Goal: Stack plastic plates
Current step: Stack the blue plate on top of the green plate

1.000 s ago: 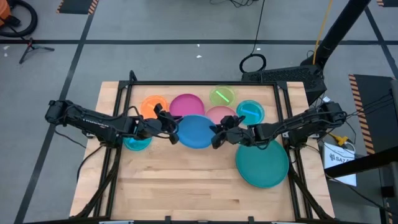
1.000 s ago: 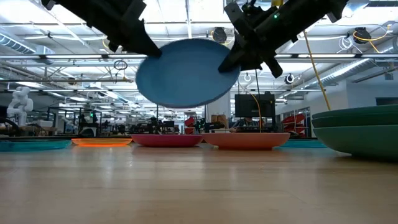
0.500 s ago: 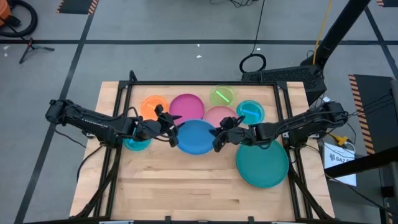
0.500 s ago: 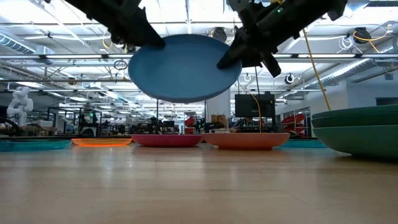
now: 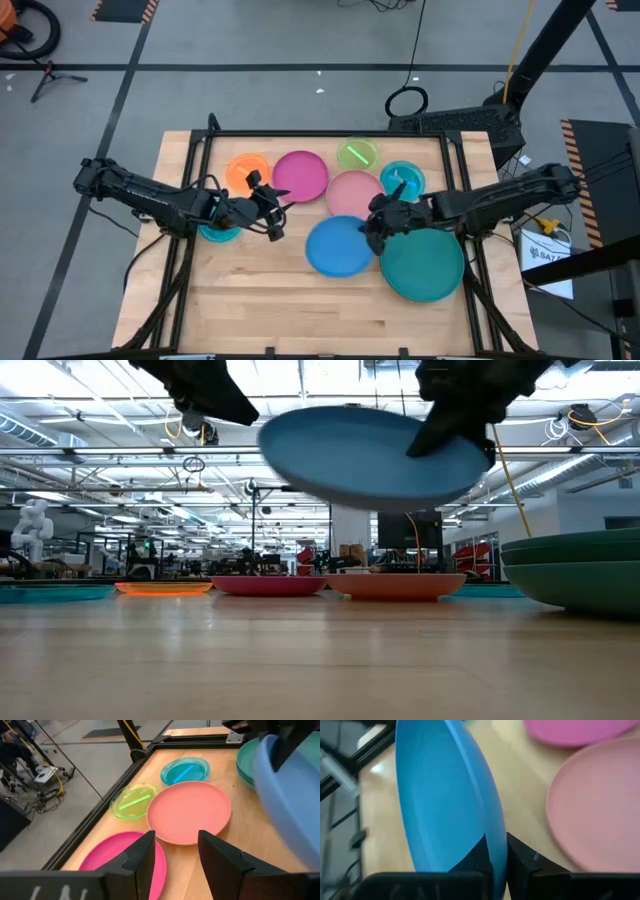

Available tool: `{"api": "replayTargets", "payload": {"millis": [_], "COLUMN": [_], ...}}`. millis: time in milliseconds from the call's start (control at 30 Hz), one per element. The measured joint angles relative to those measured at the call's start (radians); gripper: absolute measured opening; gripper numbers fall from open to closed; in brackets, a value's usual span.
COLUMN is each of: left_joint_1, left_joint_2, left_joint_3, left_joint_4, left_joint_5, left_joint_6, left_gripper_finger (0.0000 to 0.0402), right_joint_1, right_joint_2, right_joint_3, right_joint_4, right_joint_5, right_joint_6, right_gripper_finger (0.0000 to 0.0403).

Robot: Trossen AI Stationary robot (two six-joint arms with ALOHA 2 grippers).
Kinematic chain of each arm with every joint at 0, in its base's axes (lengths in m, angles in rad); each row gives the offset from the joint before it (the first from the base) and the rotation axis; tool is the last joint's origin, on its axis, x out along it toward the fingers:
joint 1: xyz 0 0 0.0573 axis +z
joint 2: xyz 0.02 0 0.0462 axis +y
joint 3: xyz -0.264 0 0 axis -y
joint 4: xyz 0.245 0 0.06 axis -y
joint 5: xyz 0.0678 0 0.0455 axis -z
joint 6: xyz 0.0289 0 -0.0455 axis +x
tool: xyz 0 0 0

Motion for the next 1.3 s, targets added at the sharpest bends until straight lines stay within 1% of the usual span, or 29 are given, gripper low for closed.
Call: {"api": "replayTargets", "payload": {"millis": [133, 200, 267, 433, 667, 733, 867, 1200, 1300], "left_joint_1": [-0.015, -0.017, -0.016, -0.016, -0.015, -0.015, -0.015, -0.015, -0.015], "left_joint_2": [0.000, 0.000, 0.000, 0.000, 0.000, 0.000, 0.000, 0.000, 0.000], "left_joint_3": [0.002, 0.002, 0.002, 0.002, 0.002, 0.002, 0.002, 0.002, 0.002], "left_joint_4": [-0.009, -0.009, -0.008, -0.002, -0.002, -0.003, -0.004, -0.024, -0.024], "left_joint_5": [0.003, 0.007, 0.008, 0.008, 0.008, 0.008, 0.008, 0.009, 0.009], "left_joint_6": [0.000, 0.004, 0.007, 0.007, 0.007, 0.007, 0.008, 0.008, 0.008], "left_gripper_finger": [0.0154, 0.0154, 0.0154, 0.0154, 0.0154, 0.0154, 0.0154, 0.0154, 0.0154], "right_joint_1": [-0.001, -0.001, -0.001, -0.001, -0.001, 0.000, 0.000, 0.000, 0.000], "right_joint_2": [-0.106, -0.159, -0.212, -0.323, -0.415, -0.428, -0.435, -0.405, -0.391], "right_joint_3": [0.001, 0.001, 0.001, 0.001, 0.001, 0.001, 0.001, 0.001, 0.001], "right_joint_4": [-0.141, -0.249, -0.357, -0.624, -0.905, -0.944, -0.971, -0.967, -0.961], "right_joint_5": [-0.142, -0.207, -0.250, -0.285, -0.284, -0.271, -0.179, -0.172, -0.152], "right_joint_6": [0.036, 0.066, 0.110, 0.272, 0.422, 0.429, 0.421, 0.402, 0.403], "right_gripper_finger": [0.0022, 0.0022, 0.0022, 0.0022, 0.0022, 0.0022, 0.0031, 0.0079, 0.0089]}}
